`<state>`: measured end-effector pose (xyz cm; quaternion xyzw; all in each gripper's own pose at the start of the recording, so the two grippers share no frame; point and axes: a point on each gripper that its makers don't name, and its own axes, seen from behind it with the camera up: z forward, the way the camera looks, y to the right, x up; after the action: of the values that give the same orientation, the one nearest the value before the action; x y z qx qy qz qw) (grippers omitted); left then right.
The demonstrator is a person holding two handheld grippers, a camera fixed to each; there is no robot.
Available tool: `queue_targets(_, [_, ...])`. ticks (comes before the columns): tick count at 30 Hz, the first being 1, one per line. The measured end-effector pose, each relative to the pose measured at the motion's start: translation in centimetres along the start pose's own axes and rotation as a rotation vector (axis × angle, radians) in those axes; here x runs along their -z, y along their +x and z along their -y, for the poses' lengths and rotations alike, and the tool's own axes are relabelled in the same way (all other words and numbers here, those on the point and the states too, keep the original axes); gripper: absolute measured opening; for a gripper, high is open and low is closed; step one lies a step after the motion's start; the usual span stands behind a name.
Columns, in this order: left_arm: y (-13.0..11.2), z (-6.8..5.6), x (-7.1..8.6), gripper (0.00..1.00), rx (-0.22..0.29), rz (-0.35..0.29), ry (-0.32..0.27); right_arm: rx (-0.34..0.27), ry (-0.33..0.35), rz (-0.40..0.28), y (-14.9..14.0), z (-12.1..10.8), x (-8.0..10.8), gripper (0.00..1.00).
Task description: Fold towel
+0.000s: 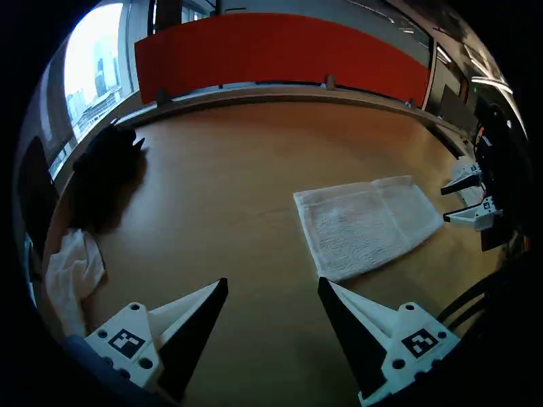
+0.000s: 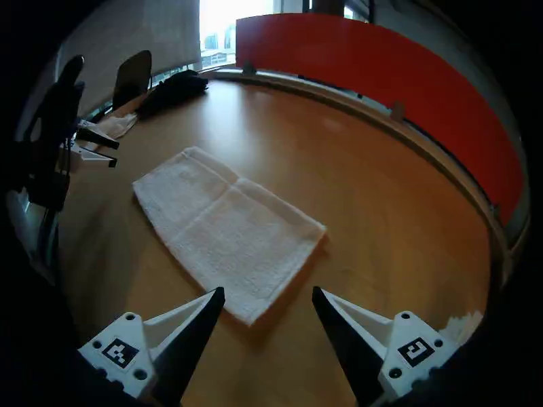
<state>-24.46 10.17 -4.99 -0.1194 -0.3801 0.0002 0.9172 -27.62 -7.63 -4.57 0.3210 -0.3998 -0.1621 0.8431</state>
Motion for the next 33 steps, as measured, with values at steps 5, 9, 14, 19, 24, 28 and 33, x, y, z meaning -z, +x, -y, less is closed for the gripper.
queue_targets(5, [-0.6, 0.5, 0.8, 0.99, 0.023, -0.014, 0.021, 0.017, 0.017, 0.016, -0.5, 0.5, -0.2, 0.96])
queue_targets(9, [-1.2, 0.8, 1.2, 0.99, 0.034, -0.019, 0.029, 0.029, 0.022, 0.026, -0.8, 0.6, -0.2, 0.93])
queue_targets(14, [-1.8, 1.2, 1.8, 0.99, 0.037, -0.026, 0.044, 0.046, 0.033, 0.041, -1.2, 0.8, -0.2, 0.88])
queue_targets(19, [-2.5, 1.5, 2.3, 0.99, 0.048, -0.033, 0.054, 0.061, 0.042, 0.066, -2.0, 0.9, -0.4, 0.8])
queue_targets(24, [-3.0, 1.9, 2.8, 0.99, 0.05, -0.041, 0.069, 0.074, 0.061, 0.085, -2.5, 1.4, -0.5, 0.77])
queue_targets(28, [-3.5, 2.0, 3.2, 0.99, 0.058, -0.043, 0.075, 0.083, 0.067, 0.092, -2.6, 1.6, -0.5, 0.69])
queue_targets(33, [-3.9, 2.2, 3.6, 0.99, 0.065, -0.047, 0.081, 0.089, 0.085, 0.109, -2.9, 1.9, -0.4, 0.56])
